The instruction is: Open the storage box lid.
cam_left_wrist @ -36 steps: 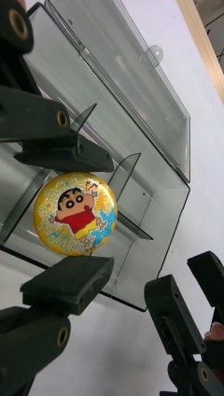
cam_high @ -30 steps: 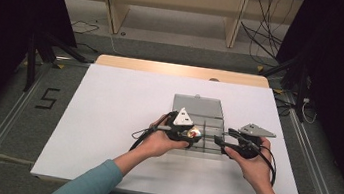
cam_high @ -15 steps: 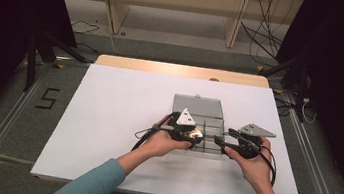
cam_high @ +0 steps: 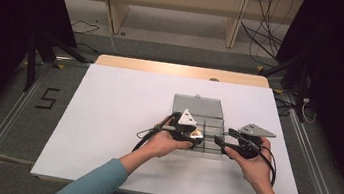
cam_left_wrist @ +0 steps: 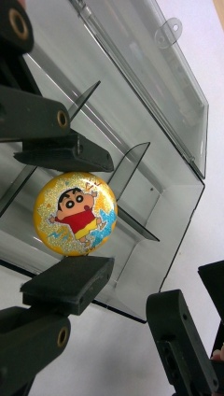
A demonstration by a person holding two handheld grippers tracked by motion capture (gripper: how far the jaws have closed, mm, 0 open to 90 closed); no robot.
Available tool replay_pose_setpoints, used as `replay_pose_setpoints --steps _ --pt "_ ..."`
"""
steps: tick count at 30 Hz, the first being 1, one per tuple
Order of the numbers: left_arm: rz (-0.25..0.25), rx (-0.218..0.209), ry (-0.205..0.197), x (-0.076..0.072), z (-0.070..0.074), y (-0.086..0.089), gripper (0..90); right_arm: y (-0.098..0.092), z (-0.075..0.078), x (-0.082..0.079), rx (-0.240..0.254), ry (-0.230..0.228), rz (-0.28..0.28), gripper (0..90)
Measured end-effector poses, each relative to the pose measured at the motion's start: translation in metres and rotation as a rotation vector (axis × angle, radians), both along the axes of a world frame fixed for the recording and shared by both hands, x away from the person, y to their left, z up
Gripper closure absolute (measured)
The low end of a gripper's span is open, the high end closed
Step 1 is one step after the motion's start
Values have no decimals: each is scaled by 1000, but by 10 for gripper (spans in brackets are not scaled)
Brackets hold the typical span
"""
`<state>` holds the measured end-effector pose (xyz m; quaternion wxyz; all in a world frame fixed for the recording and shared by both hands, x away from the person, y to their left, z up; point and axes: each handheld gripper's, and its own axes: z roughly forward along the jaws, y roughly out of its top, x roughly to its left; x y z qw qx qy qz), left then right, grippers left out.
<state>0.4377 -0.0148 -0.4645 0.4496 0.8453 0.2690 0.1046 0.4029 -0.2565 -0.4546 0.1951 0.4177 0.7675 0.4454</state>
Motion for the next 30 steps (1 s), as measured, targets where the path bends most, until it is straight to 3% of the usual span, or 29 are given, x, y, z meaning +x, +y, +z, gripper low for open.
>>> replay_pose_setpoints --steps 19,25,30 --pt "10 0 26 2 -5 -4 471 0 0 0 0 1 0 333" --pt "2 21 31 3 -7 -4 467 0 0 0 0 1 1 331" --pt "4 9 34 3 -7 -4 403 0 0 0 1 1 1 330"
